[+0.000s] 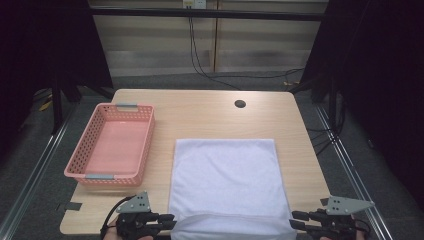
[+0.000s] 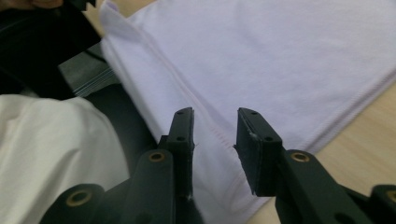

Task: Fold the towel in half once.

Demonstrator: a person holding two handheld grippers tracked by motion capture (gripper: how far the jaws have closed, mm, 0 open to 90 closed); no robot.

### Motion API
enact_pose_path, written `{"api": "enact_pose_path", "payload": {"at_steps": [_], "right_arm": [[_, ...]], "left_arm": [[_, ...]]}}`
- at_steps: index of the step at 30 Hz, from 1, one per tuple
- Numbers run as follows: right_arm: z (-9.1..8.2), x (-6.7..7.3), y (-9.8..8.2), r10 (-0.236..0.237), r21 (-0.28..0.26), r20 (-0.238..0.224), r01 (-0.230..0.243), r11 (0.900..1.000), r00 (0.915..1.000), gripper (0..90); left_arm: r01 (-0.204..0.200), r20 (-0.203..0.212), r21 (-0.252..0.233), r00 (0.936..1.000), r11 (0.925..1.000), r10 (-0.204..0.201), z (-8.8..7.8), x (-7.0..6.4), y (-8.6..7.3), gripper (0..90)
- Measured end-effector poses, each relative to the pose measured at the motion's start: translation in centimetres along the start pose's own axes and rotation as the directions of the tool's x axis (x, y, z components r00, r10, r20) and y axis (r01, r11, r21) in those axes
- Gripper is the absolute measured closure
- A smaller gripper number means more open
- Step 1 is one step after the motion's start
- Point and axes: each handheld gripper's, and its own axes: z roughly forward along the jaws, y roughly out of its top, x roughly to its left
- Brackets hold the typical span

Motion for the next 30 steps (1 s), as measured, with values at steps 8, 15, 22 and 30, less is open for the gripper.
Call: {"api": "enact_pose_path", "payload": {"at_steps": [8,15,22,30], "right_arm": [[3.3,-2.9,3.0,-0.005,0.021,0.082,0.003,1.000,0.9967,60.2],[7.7,-6.8,5.4,-0.008,0.095,0.139,-0.005,0.995,0.9902,54.0],[11.5,-8.7,5.8,-0.042,0.191,0.210,0.001,0.982,0.9769,52.3],[10.7,-7.1,4.5,-0.086,0.216,0.232,0.035,0.976,0.9689,56.8]], "left_arm": [[0.032,-0.082,-0.070,0.9959,0.9970,-0.038,2.5,4.1,4.3,68.3],[0.046,-0.182,0.010,0.9823,0.9989,-0.043,6.4,7.7,6.3,62.8],[0.053,-0.231,0.127,0.9726,0.9905,-0.023,7.9,9.3,5.5,66.3],[-0.008,-0.254,0.131,0.9665,0.9913,0.041,7.5,7.3,4.3,72.7]]}}
